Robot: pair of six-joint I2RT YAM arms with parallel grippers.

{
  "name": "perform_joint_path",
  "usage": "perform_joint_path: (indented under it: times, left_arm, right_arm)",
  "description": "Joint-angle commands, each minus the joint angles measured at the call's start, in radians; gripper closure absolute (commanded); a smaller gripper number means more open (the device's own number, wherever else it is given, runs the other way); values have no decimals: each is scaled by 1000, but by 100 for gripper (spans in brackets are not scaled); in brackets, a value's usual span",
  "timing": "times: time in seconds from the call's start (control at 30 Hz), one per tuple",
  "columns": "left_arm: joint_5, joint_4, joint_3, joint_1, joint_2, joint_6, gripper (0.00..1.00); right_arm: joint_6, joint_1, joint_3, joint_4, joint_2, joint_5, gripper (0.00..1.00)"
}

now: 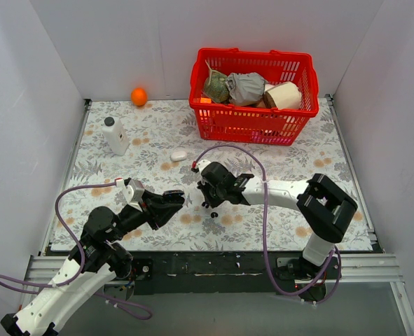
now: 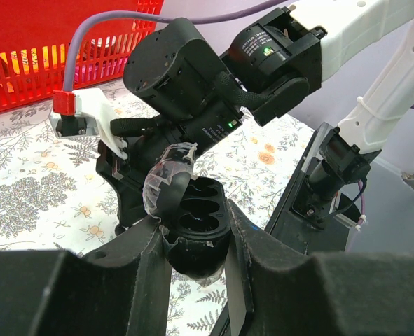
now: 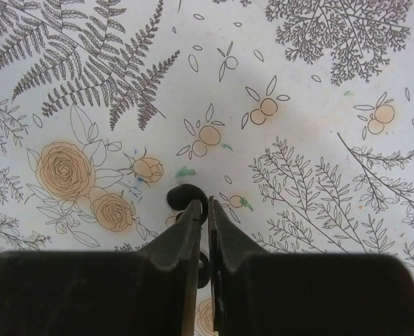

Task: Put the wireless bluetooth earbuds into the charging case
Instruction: Pick up the earbud from the center of the board.

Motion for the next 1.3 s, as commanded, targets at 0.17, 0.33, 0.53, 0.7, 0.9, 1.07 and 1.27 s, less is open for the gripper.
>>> perform_joint_path:
  times: [0.17, 0.33, 0.53, 0.7, 0.9, 1.07, 1.27]
  left_arm:
    - [1, -3, 32, 3, 0, 9, 100]
    - [1, -5, 32, 3, 0, 8, 100]
    - [-1, -3, 32, 3, 5, 8, 100]
    - [1, -3, 32, 3, 6, 6, 100]
    - [2, -5, 32, 3, 9, 6, 100]
    - [2, -3, 32, 3, 12, 8, 100]
    - [8, 0, 32, 3, 19, 8, 100]
  right_arm:
    - [-6, -3, -1, 3, -15, 6, 66]
    - [7, -21, -18, 23, -38, 10, 63]
    - [-24, -63, -18, 12, -44, -1, 63]
    - [-44, -72, -14, 9, -28, -30, 62]
    - [-40, -70, -18, 23, -11, -65, 62]
    - [-38, -70, -23, 29, -15, -94, 60]
    - [-39, -64, -26, 24, -2, -103, 58]
